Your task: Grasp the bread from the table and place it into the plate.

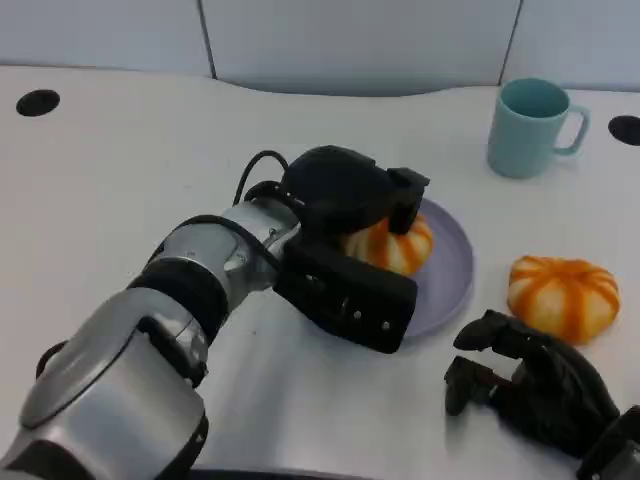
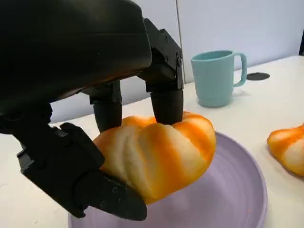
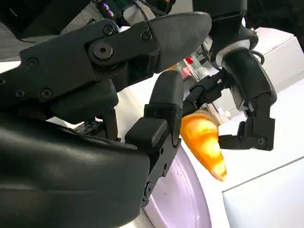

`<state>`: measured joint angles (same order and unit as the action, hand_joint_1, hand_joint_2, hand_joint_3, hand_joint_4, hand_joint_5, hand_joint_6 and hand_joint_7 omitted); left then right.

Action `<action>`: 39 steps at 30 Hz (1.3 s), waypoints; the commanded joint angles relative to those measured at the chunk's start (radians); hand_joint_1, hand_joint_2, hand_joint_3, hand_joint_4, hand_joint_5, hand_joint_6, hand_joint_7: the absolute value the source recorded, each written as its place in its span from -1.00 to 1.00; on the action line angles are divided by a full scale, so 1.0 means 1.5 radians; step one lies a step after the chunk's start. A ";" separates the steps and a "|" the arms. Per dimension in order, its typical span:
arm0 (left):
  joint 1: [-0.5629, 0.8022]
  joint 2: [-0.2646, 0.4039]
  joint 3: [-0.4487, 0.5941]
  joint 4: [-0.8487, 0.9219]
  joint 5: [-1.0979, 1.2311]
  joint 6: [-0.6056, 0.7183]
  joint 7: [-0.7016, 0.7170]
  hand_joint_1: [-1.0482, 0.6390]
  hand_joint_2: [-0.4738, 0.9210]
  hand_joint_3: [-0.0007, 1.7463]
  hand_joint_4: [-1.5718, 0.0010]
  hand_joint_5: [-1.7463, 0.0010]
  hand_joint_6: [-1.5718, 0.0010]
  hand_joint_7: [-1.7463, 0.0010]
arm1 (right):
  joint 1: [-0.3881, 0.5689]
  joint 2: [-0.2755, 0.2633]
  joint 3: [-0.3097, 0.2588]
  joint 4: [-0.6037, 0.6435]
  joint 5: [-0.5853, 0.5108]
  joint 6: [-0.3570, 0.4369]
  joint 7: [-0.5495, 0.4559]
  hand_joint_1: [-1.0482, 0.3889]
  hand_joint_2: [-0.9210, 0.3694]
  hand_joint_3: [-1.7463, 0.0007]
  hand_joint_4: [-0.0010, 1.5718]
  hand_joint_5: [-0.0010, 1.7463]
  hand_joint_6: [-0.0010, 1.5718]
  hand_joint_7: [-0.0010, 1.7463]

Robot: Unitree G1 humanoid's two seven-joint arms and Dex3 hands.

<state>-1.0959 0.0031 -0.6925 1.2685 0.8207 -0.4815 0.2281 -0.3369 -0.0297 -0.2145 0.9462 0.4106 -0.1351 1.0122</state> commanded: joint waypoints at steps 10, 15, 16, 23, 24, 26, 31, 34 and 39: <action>-0.019 0.000 0.005 0.000 -0.006 0.023 -0.070 -0.73 1.00 -0.81 1.00 0.10 1.00 0.16 | 0.022 -0.002 0.000 0.014 -0.011 0.005 -0.009 -0.23 -1.00 0.89 -0.17 0.77 0.06 -0.13; -0.021 0.000 0.000 -0.002 -0.001 0.029 -0.080 -0.77 1.00 -0.79 1.00 0.39 1.00 0.43 | 0.020 -0.003 -0.002 0.019 -0.009 0.010 -0.006 -0.22 -1.00 0.90 -0.16 0.77 0.06 -0.14; -0.021 0.000 0.000 -0.002 -0.001 0.029 -0.082 -0.77 1.00 -0.79 1.00 0.40 1.00 0.42 | 0.019 -0.004 -0.003 0.019 -0.008 0.012 -0.005 -0.21 -1.00 0.90 -0.16 0.77 0.06 -0.14; -0.016 0.008 0.004 -0.004 -0.006 0.028 -0.080 -0.78 1.00 -0.83 1.00 0.40 1.00 0.31 | 0.021 -0.005 -0.002 0.014 -0.013 0.006 -0.011 -0.22 -1.00 0.90 -0.16 0.78 0.08 -0.14; -0.014 0.010 0.008 -0.005 -0.011 0.027 -0.080 -0.78 1.00 -0.83 1.00 0.40 1.00 0.32 | 0.020 -0.005 -0.002 0.015 -0.013 0.005 -0.011 -0.23 -1.00 0.90 -0.16 0.78 0.08 -0.14; -0.008 0.014 0.024 -0.009 -0.027 0.024 -0.085 -0.79 1.00 -0.84 1.00 0.40 1.00 0.33 | 0.018 -0.006 -0.004 0.023 -0.011 0.003 -0.006 -0.22 -1.00 0.90 -0.16 0.79 0.07 -0.15; 0.020 0.038 0.087 -0.030 -0.099 -0.010 -0.118 -0.77 1.00 -0.85 1.00 0.42 1.00 0.34 | 0.015 -0.008 -0.006 0.030 -0.013 -0.003 -0.010 -0.22 -1.00 0.90 -0.16 0.77 0.08 -0.16; 0.038 0.054 0.115 -0.042 -0.135 -0.043 -0.133 -0.77 1.00 -0.84 1.00 0.40 1.00 0.34 | 0.016 -0.008 -0.006 0.026 -0.016 -0.007 -0.016 -0.21 -1.00 0.89 -0.17 0.77 0.07 -0.15; 0.076 0.083 0.180 -0.070 -0.217 -0.081 -0.202 -0.82 1.00 -0.75 1.00 0.44 1.00 0.35 | 0.011 -0.016 -0.007 0.035 -0.023 -0.017 -0.019 -0.22 -1.00 0.88 -0.20 0.76 0.06 -0.14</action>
<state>-1.0169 0.0931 -0.4674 1.1869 0.5522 -0.5744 -0.0260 -0.3452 -0.0299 -0.2258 0.9674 0.4009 -0.1683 1.0129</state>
